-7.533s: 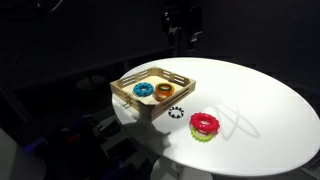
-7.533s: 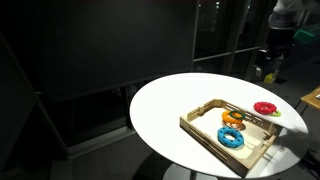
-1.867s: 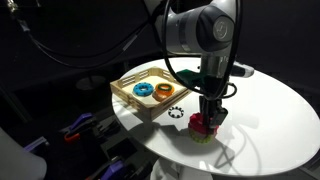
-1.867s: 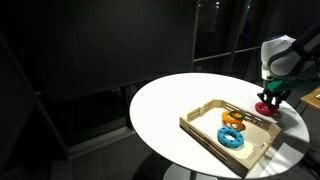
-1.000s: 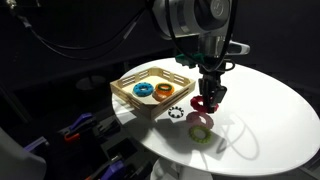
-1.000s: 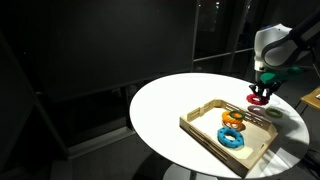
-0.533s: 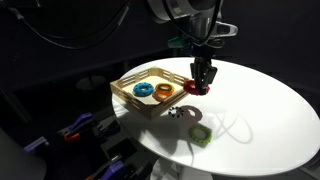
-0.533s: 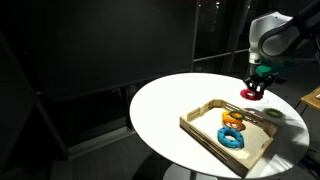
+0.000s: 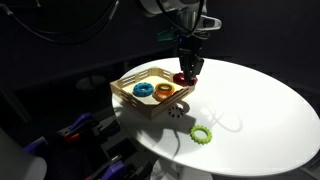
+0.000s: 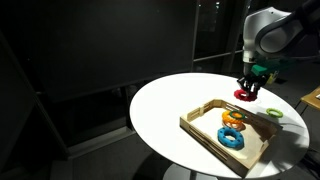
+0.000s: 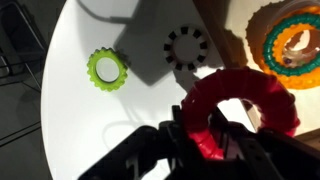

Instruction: Pick up the red ring from the table and put it in the tray

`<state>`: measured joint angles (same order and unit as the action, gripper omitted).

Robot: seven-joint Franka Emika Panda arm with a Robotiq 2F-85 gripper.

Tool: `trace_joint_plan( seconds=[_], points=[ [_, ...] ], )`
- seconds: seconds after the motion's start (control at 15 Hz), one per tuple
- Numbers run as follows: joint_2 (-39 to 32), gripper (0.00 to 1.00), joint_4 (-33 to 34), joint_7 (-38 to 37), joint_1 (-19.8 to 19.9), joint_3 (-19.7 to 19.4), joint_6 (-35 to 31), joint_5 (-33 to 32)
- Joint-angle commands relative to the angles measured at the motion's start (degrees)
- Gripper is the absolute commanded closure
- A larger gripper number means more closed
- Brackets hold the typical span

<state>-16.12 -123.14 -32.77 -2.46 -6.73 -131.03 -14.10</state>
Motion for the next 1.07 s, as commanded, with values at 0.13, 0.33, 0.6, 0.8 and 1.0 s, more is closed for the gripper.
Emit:
trace_joint_plan(
  seconds=[0.13, 0.33, 0.6, 0.8, 1.0],
  points=[
    [-0.1, 0.69, 0.0, 0.1, -0.3, 0.1, 0.1, 0.1],
    [-0.3, 0.69, 0.0, 0.1, -0.3, 0.1, 0.1, 0.1],
    [-0.3, 0.69, 0.0, 0.1, -0.3, 0.1, 0.1, 0.1],
    [-0.3, 0.9, -0.2, 0.3, -0.9, 0.6, -0.3, -0.3],
    [0.0, 0.9, -0.5, 0.4, -2.1, 1.3, -0.5, -0.8]
  ],
)
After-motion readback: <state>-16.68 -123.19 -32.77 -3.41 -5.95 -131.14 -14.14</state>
